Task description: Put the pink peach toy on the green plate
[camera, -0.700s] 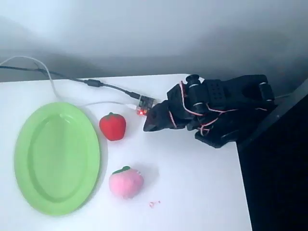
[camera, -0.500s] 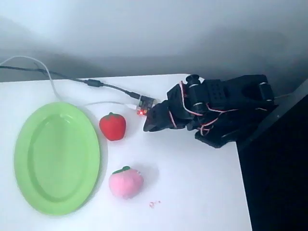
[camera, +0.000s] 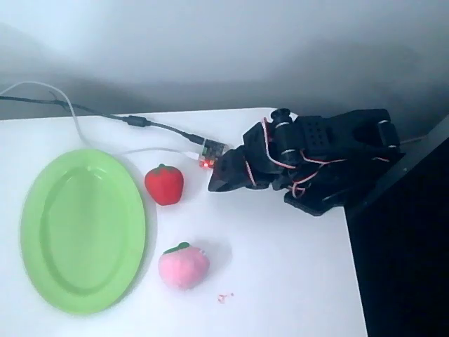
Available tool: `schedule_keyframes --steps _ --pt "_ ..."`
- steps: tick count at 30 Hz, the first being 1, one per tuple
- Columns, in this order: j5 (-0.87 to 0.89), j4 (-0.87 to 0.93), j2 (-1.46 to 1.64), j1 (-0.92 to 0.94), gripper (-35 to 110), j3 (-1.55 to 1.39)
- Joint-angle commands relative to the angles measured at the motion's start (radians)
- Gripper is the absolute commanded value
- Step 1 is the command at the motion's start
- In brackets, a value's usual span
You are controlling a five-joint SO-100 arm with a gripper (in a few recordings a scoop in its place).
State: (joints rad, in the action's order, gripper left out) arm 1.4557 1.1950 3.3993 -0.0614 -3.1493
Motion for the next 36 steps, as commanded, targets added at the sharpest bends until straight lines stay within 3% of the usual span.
schedule_keyframes --steps 1,7,16,20,23,25,28,36 --pt "-0.002 -0.032 -0.052 0.014 0 0.192" --pt "0.110 -0.190 -0.454 -0.110 0 0.733" --pt "0.170 -0.110 -1.091 -0.310 0 1.333" --pt "0.328 -0.074 -1.230 -0.433 0 1.411" --pt "0.360 0.077 -1.284 -0.512 0 1.404" --pt "0.483 0.129 -1.292 -0.551 0 1.384" --pt "0.609 0.163 -1.307 -0.588 13 1.365" --pt "0.595 0.147 -1.453 -0.588 36 1.466"
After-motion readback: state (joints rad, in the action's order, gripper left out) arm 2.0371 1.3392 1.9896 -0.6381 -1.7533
